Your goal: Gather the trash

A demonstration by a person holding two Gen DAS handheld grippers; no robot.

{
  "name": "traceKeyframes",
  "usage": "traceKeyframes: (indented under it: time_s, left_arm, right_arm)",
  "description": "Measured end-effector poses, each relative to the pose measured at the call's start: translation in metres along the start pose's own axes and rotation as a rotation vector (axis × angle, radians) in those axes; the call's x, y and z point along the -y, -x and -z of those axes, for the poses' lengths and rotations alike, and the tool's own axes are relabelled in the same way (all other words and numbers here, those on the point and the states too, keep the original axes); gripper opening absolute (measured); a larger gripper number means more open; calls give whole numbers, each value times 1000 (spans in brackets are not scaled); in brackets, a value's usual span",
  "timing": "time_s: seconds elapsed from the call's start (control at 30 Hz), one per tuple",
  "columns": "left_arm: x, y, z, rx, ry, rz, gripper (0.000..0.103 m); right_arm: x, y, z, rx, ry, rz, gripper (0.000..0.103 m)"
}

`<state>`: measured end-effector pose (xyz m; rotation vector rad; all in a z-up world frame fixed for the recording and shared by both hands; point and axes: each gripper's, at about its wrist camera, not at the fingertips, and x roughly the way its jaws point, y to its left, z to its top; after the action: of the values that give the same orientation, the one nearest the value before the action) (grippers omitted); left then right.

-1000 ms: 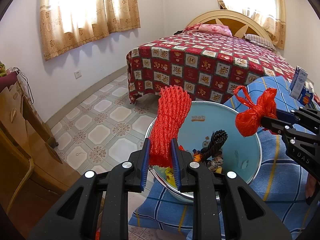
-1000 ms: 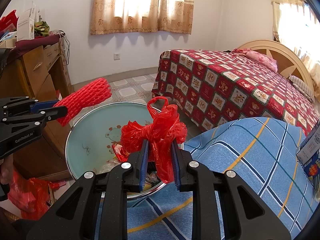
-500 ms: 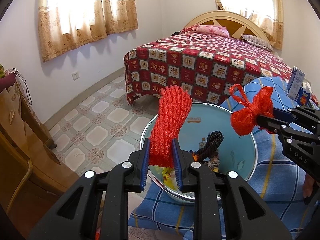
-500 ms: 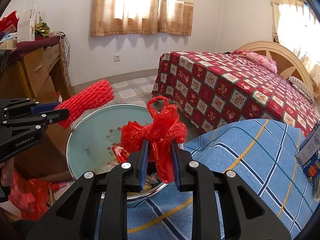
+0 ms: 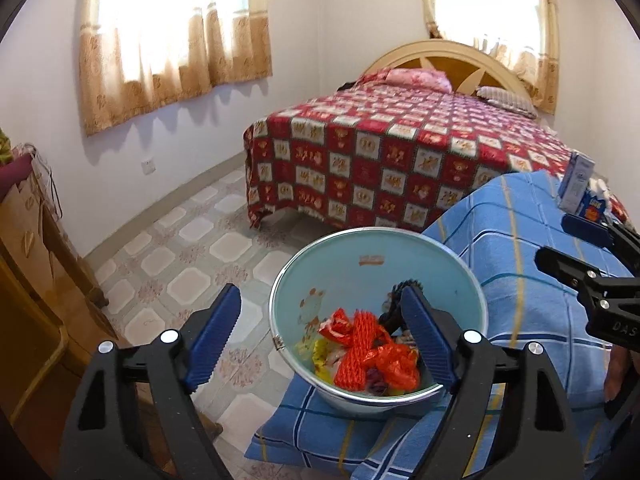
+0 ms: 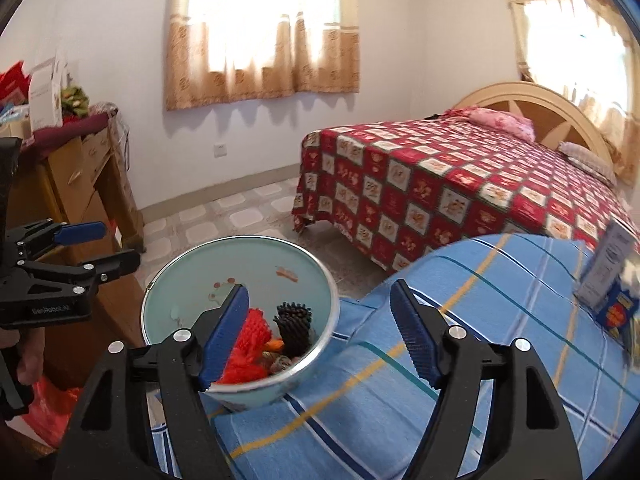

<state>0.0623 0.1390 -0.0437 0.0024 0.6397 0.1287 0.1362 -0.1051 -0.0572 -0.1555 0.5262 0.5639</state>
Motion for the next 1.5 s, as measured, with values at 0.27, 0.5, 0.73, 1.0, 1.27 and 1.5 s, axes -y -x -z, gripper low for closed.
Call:
traceKeyframes:
  time_s: [0.27, 0.5, 0.73, 1.0, 1.27, 1.5]
  left_arm:
    - [11, 33, -11, 95, -20, 3, 93]
    - [16, 46, -15, 131, -29, 3, 96]
    - [16, 48, -14, 135, -25, 4, 97]
    - [16, 47, -16, 133, -22, 5, 97]
    - [13, 45, -13, 126, -18, 0, 97]
    - [12, 44, -12, 122, -16, -2, 97]
  right_arm:
    - [17, 36, 4, 56, -31, 60, 77]
    - [23, 53, 6, 79, -21, 84, 79]
    - [25, 59, 4, 81, -23, 95, 79]
    - [26, 58, 3, 74, -17, 91, 79]
    - [25, 57, 5, 69, -17, 88, 79]
    - [23, 56, 6, 67, -15, 88, 79]
